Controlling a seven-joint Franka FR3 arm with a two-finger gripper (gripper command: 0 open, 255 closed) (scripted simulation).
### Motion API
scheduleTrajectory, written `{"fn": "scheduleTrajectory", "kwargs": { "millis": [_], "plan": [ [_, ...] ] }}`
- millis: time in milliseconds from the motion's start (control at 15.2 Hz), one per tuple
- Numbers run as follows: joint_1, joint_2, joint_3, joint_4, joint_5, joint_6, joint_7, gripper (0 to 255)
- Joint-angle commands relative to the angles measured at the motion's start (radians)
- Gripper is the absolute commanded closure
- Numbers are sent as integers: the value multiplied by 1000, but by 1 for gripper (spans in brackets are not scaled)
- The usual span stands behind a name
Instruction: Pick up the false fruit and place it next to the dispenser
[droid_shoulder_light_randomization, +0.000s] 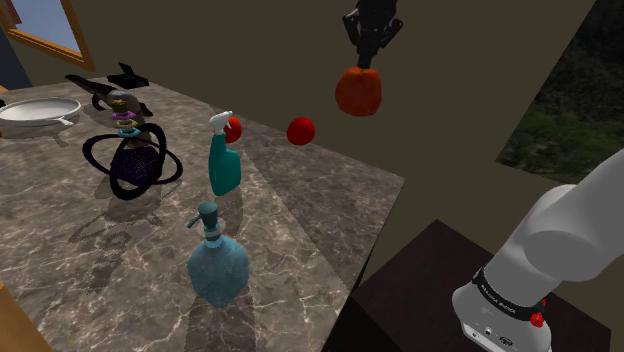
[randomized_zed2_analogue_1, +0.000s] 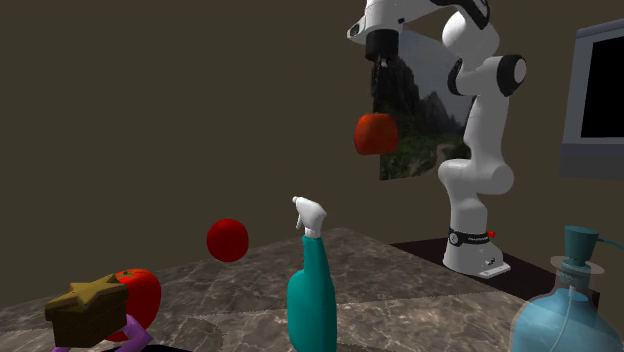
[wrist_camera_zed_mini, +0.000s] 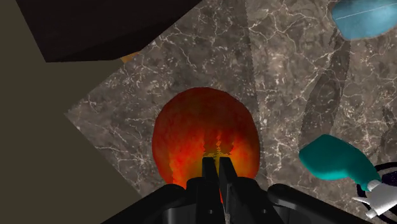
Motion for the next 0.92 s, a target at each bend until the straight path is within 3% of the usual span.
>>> {"fn": "scheduleTrajectory", "kwargs": {
  "millis": [0, 858],
  "plan": [
    [15, -38, 21, -37, 13, 1, 36, 255],
    [118, -161, 210, -114, 105, -25, 324, 255]
  ]
}}
